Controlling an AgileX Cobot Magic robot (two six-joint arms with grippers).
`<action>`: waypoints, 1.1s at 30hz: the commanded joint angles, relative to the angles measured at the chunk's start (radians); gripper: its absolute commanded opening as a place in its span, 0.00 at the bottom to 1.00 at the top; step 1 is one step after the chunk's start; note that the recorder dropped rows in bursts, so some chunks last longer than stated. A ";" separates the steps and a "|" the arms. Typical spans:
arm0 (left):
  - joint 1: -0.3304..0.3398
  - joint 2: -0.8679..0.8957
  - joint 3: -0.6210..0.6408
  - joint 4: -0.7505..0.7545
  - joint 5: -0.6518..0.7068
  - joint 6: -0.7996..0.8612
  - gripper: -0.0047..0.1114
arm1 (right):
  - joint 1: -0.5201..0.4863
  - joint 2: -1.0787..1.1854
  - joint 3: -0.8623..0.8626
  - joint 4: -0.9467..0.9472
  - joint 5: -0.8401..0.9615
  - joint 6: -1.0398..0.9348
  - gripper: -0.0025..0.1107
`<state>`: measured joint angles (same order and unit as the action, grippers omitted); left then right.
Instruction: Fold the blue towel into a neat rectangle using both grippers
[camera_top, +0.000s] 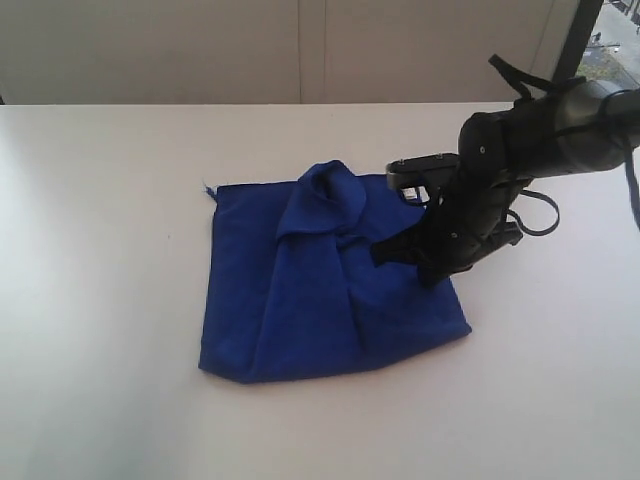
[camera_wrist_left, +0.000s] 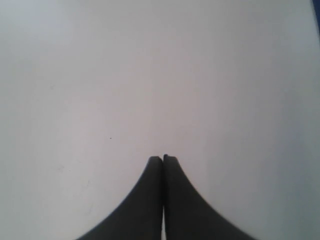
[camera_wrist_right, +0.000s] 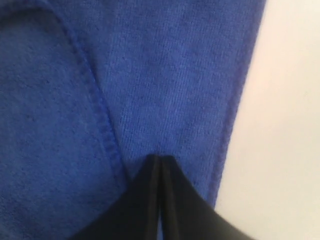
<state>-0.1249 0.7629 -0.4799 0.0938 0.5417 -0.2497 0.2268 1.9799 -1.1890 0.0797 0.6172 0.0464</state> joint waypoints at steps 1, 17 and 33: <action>0.003 -0.008 -0.005 -0.008 0.003 -0.005 0.04 | -0.007 0.005 0.003 -0.010 0.068 0.011 0.02; 0.003 -0.008 -0.005 -0.008 0.003 -0.005 0.04 | -0.007 0.005 0.003 -0.010 0.158 0.043 0.02; 0.003 -0.008 -0.005 -0.008 0.003 -0.005 0.04 | -0.007 0.005 0.003 -0.010 0.129 0.043 0.02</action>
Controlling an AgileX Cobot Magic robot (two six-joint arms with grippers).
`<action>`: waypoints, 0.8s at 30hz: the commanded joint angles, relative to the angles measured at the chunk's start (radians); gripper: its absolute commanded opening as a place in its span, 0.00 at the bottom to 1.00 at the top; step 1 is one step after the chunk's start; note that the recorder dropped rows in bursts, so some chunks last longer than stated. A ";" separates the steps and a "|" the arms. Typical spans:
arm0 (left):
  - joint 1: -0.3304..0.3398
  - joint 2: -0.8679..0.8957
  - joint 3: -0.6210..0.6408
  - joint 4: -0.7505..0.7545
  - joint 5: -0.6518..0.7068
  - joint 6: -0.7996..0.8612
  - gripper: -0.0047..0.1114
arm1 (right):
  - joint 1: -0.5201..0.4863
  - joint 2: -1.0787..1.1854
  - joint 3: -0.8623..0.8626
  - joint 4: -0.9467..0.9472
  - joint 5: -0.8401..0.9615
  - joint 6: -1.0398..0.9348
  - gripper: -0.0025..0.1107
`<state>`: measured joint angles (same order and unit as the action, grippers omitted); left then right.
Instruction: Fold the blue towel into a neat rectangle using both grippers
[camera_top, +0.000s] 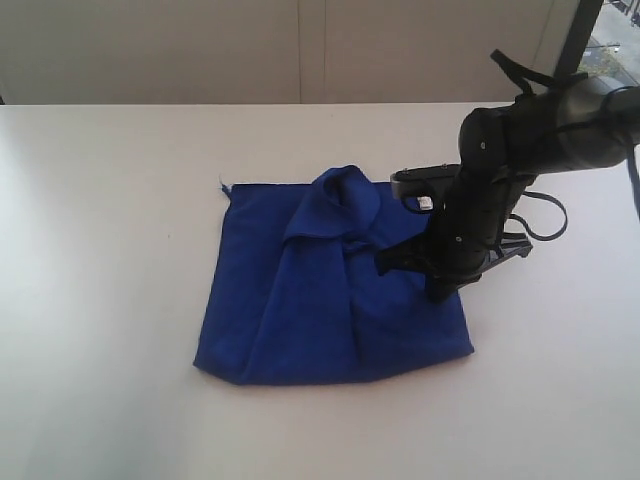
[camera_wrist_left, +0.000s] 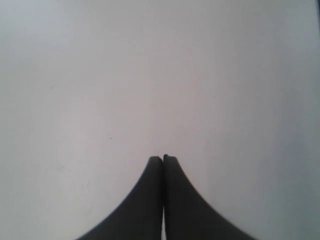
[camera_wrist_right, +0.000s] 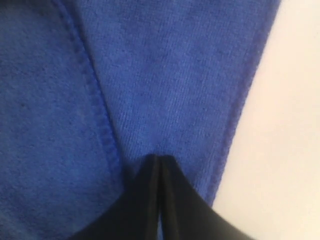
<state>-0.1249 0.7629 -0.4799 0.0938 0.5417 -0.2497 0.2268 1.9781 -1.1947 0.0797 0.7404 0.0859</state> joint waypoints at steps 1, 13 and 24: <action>0.003 -0.008 -0.005 -0.008 0.003 -0.005 0.04 | -0.007 0.007 0.009 -0.010 0.001 0.004 0.02; 0.003 -0.008 -0.005 -0.008 0.003 -0.005 0.04 | -0.009 -0.066 -0.049 -0.010 -0.034 0.004 0.02; 0.003 -0.008 -0.005 -0.008 0.003 -0.005 0.04 | -0.009 -0.071 -0.088 0.017 -0.108 -0.062 0.02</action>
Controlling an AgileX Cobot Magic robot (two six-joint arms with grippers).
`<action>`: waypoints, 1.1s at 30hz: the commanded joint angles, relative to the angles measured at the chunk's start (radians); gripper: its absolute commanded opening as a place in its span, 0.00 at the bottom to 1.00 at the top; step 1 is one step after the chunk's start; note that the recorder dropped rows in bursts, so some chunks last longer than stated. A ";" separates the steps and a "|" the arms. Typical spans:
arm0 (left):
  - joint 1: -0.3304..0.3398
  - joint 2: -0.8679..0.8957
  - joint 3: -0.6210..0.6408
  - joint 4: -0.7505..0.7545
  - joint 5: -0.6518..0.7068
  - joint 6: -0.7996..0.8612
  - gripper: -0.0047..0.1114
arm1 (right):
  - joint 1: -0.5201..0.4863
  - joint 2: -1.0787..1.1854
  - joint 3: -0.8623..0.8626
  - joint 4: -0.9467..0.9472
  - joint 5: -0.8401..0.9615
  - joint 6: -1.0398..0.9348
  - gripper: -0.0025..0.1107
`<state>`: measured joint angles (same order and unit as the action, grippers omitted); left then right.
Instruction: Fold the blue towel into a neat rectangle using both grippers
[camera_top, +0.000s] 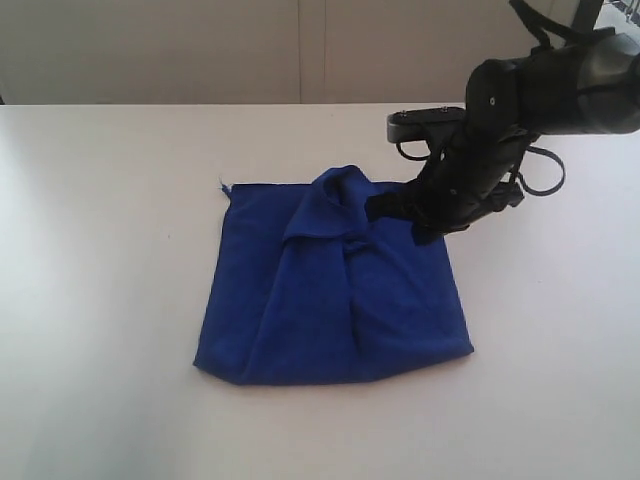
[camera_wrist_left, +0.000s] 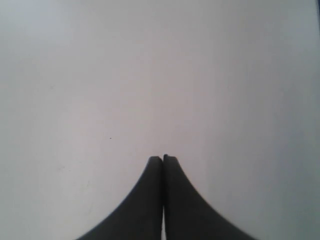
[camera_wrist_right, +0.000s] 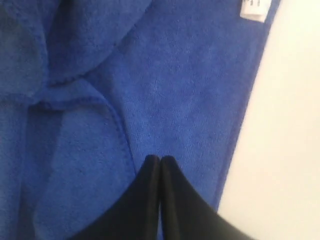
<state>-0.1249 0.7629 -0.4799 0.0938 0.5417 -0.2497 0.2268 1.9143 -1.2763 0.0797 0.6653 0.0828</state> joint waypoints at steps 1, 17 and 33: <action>0.003 -0.008 -0.005 -0.008 0.003 -0.005 0.04 | -0.009 -0.005 -0.007 0.039 -0.043 -0.083 0.02; 0.003 -0.008 -0.005 -0.008 0.003 -0.005 0.04 | -0.004 0.114 -0.028 0.379 -0.190 -0.337 0.02; 0.003 -0.008 -0.005 -0.008 0.003 -0.005 0.04 | 0.081 0.122 -0.038 0.650 -0.203 -0.643 0.02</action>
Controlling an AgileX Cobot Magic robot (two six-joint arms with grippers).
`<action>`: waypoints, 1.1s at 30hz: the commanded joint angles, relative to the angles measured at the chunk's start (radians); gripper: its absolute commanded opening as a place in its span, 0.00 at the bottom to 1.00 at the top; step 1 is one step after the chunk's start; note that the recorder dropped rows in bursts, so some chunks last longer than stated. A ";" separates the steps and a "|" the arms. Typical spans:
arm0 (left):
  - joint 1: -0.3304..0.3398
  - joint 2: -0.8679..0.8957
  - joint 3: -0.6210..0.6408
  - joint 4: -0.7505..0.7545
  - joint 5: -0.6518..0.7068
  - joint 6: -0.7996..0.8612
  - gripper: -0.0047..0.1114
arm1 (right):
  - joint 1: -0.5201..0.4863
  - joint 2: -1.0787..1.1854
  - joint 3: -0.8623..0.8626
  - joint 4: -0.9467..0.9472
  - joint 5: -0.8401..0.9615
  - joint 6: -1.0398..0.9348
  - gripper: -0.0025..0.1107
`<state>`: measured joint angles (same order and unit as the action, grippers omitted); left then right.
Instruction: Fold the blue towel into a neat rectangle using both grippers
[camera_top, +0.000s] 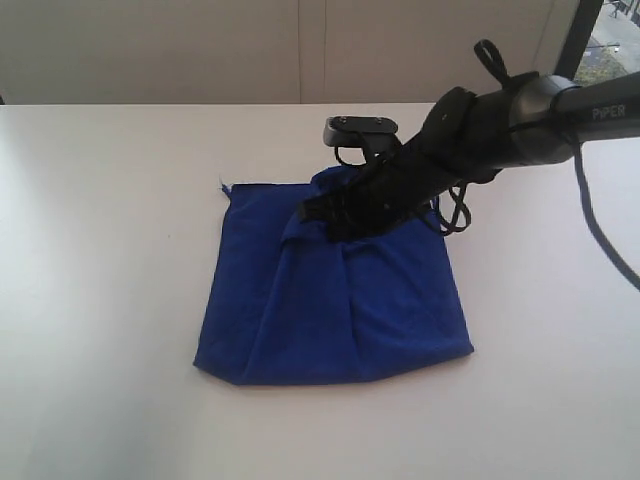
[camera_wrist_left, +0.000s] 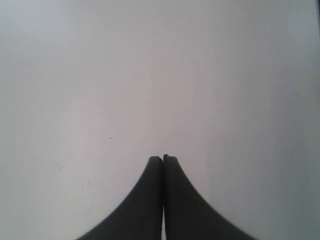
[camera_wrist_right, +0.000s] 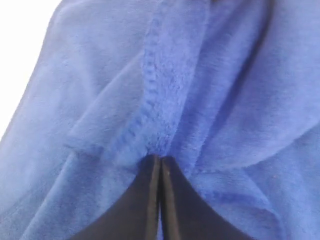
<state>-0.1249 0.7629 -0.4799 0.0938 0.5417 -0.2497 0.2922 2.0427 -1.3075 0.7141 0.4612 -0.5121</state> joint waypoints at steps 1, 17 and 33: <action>0.003 -0.008 -0.005 -0.008 0.003 -0.005 0.04 | 0.021 -0.007 -0.007 0.015 0.001 -0.064 0.02; 0.003 -0.008 -0.005 -0.008 0.003 -0.005 0.04 | -0.050 -0.084 -0.007 0.009 -0.006 -0.023 0.02; 0.003 -0.008 -0.005 -0.008 0.003 -0.005 0.04 | -0.143 -0.065 -0.005 0.009 0.040 -0.005 0.02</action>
<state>-0.1249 0.7629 -0.4799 0.0938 0.5417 -0.2497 0.1533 1.9716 -1.3134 0.7253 0.4915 -0.5189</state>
